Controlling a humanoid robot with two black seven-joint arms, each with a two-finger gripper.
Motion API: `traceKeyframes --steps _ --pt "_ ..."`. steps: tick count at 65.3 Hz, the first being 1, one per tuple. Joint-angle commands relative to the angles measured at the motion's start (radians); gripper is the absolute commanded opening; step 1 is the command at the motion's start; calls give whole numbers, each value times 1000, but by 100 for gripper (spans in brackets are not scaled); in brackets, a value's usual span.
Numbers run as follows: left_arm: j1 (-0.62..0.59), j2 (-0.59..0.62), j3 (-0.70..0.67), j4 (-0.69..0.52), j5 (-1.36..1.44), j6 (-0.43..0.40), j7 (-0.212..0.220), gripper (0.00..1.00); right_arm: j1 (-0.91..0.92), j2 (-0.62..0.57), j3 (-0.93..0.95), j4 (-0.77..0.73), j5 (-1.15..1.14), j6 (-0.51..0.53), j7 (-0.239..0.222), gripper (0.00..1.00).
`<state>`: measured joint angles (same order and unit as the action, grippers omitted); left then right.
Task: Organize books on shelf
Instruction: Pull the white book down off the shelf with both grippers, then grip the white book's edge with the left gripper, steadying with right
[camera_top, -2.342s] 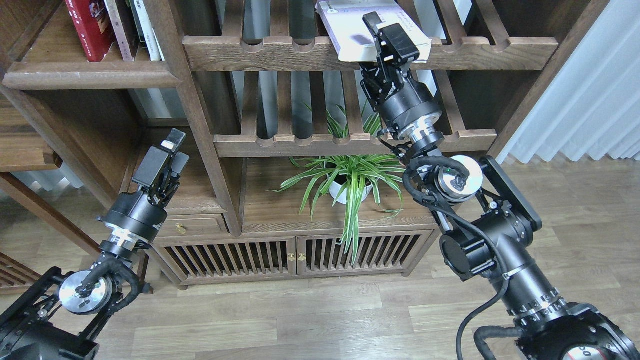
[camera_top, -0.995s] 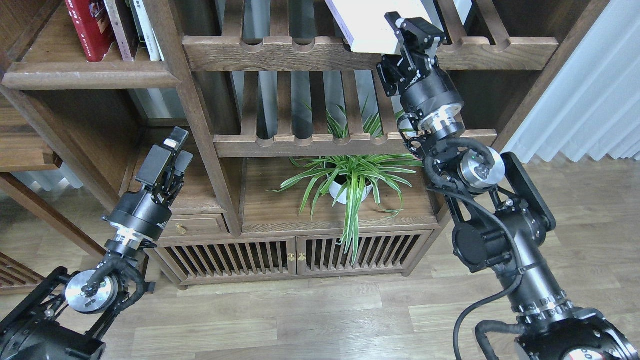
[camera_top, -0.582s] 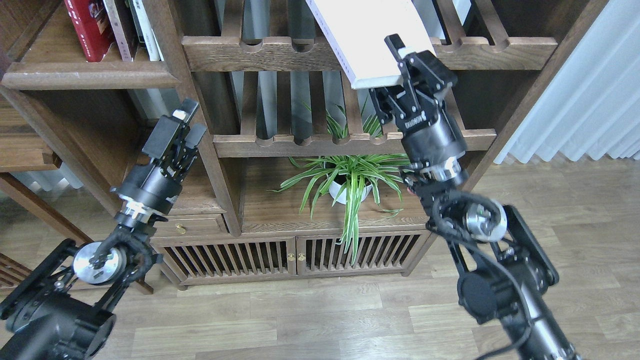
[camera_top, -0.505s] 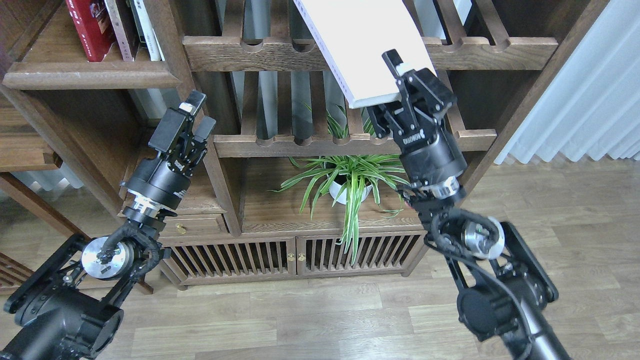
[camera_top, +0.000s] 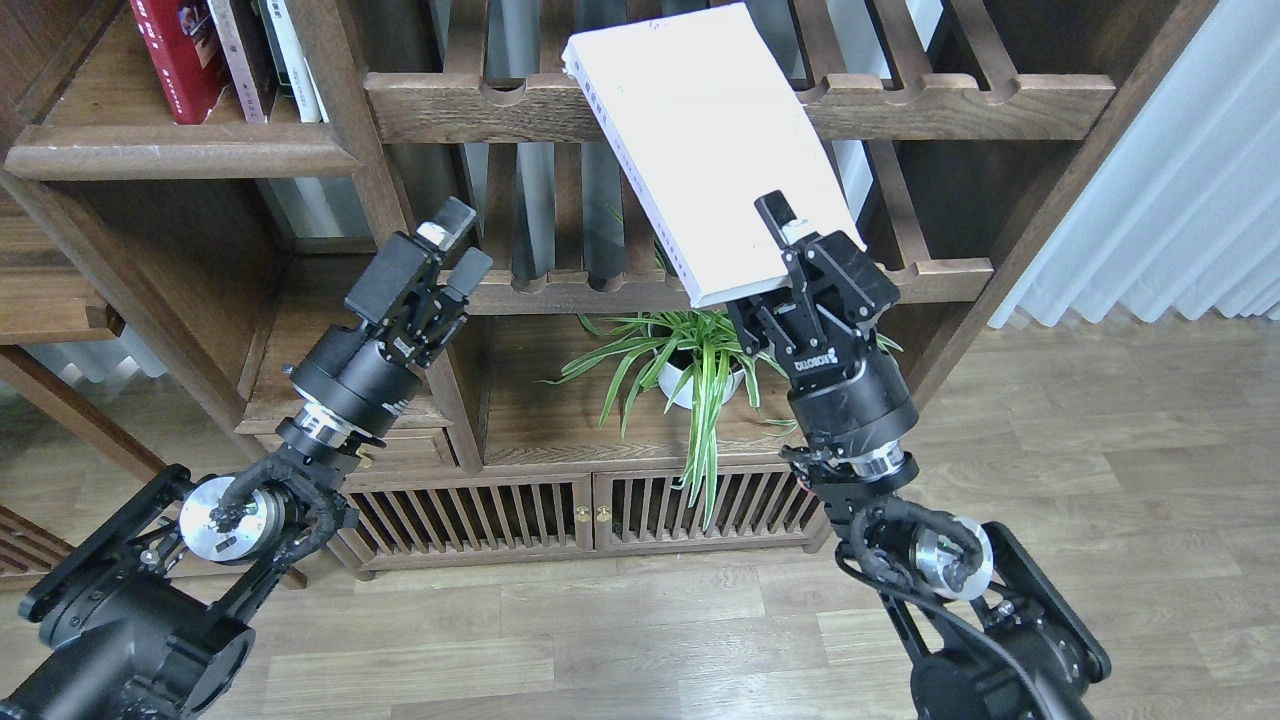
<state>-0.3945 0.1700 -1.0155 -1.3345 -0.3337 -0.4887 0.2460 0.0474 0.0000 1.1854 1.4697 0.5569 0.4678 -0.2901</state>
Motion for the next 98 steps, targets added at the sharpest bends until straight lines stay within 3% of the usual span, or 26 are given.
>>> traceKeyframes --steps 1,45,63,98 --pt "2 0 2 -3 -5 0 4 100 -26 0 -12 -16 -38 2 -3 5" --pt "29 -7 64 5 -4 0 26 100 -32 0 -52 -114 -199 21 -9 6" --pt "31 -7 71 6 -4 0 64 94 -32 0 -79 -132 -224 21 -23 6" --pt "40 -17 107 8 -4 0 65 92 -34 0 -98 -131 -221 21 -24 7"
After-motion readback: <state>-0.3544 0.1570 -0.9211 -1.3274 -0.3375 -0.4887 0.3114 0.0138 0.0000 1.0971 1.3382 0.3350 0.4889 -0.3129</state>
